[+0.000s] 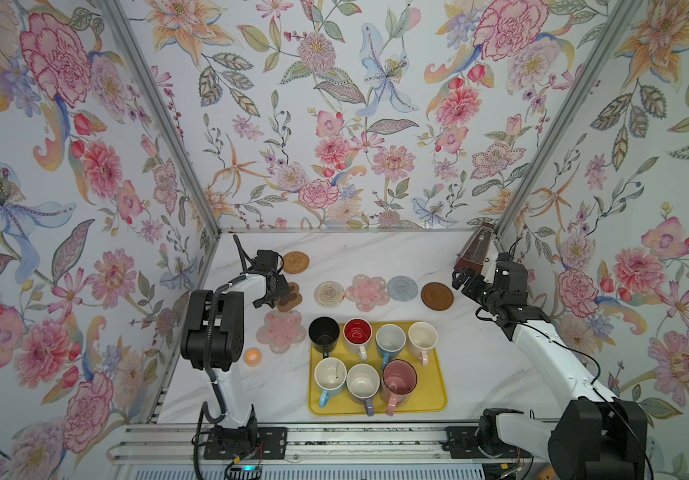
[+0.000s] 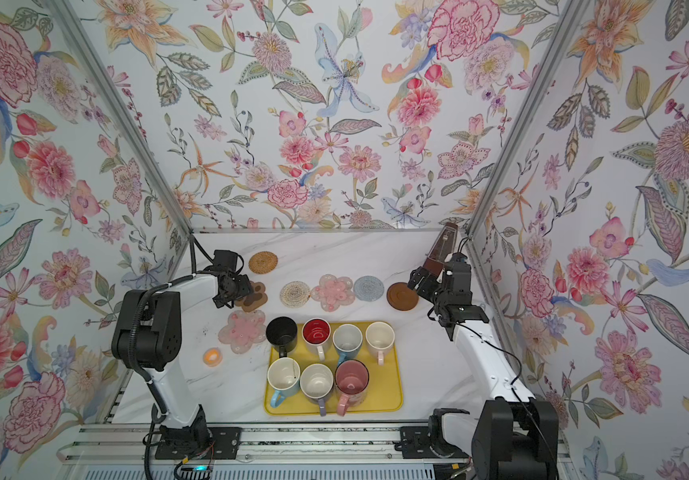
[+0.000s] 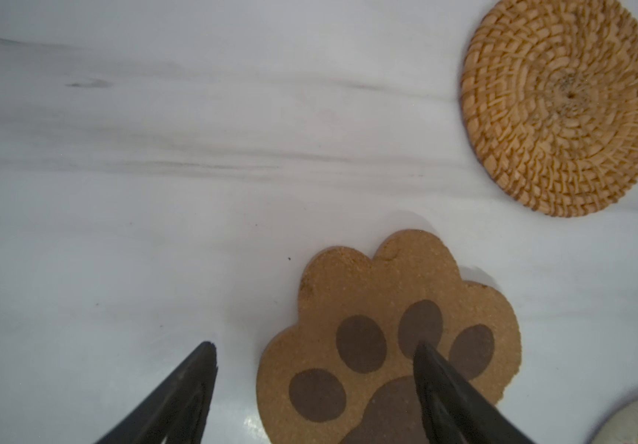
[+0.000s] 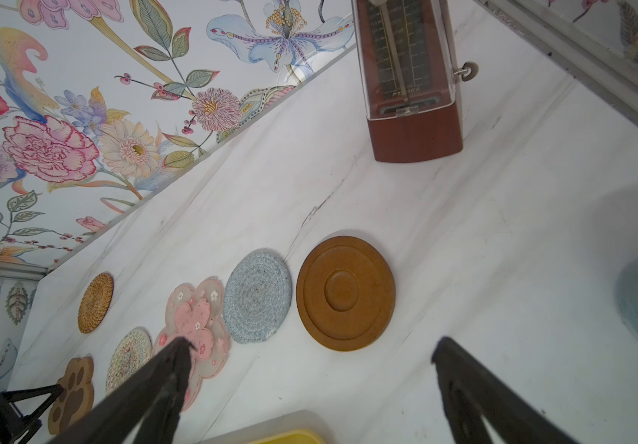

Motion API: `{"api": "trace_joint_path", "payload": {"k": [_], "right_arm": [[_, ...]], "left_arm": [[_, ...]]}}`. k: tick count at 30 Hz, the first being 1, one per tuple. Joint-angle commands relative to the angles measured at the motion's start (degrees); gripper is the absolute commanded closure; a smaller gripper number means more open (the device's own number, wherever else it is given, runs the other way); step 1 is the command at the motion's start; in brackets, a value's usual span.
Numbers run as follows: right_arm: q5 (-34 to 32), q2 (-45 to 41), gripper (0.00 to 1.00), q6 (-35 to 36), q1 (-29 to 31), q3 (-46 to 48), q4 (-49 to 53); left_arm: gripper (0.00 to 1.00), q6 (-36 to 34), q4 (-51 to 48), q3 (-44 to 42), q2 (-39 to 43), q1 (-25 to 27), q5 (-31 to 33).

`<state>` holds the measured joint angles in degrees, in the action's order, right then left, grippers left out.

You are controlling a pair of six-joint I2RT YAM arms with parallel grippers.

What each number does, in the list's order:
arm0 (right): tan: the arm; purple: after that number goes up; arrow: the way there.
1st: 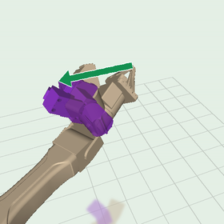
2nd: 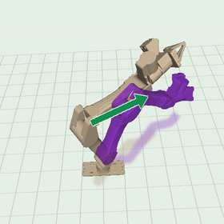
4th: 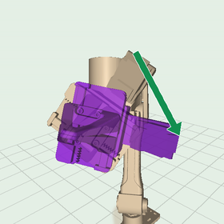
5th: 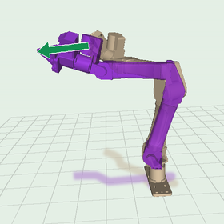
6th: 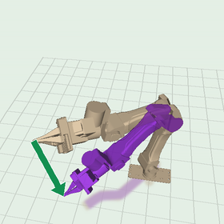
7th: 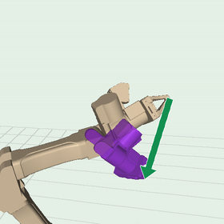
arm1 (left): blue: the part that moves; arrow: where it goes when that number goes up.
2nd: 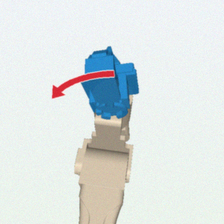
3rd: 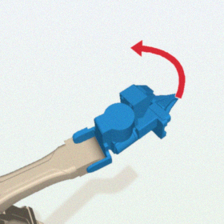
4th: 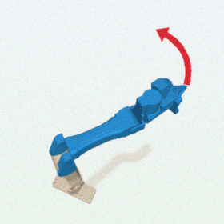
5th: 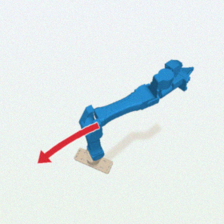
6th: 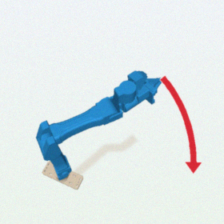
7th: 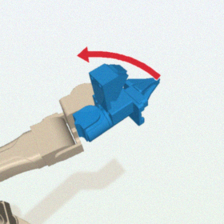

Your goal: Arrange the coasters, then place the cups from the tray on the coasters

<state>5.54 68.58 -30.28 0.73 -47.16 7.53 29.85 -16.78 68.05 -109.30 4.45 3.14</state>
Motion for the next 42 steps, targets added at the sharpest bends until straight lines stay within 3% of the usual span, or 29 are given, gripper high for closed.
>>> {"api": "trace_joint_path", "payload": {"k": [1,24,42], "right_arm": [[-0.7,-0.8,0.01,0.5,0.2,0.0,0.8],[-1.1,-0.7,0.01,0.5,0.2,-0.3,1.2],[-0.7,0.0,0.01,0.3,0.4,-0.7,0.7]], "left_arm": [[0.17,-0.9,-0.3,2.0,-1.7,-0.6,-1.0],[0.19,-2.0,-0.8,6.5,-6.1,-0.3,-5.3],[0.20,-1.8,-1.7,9.6,-7.5,3.2,-6.3]]}}
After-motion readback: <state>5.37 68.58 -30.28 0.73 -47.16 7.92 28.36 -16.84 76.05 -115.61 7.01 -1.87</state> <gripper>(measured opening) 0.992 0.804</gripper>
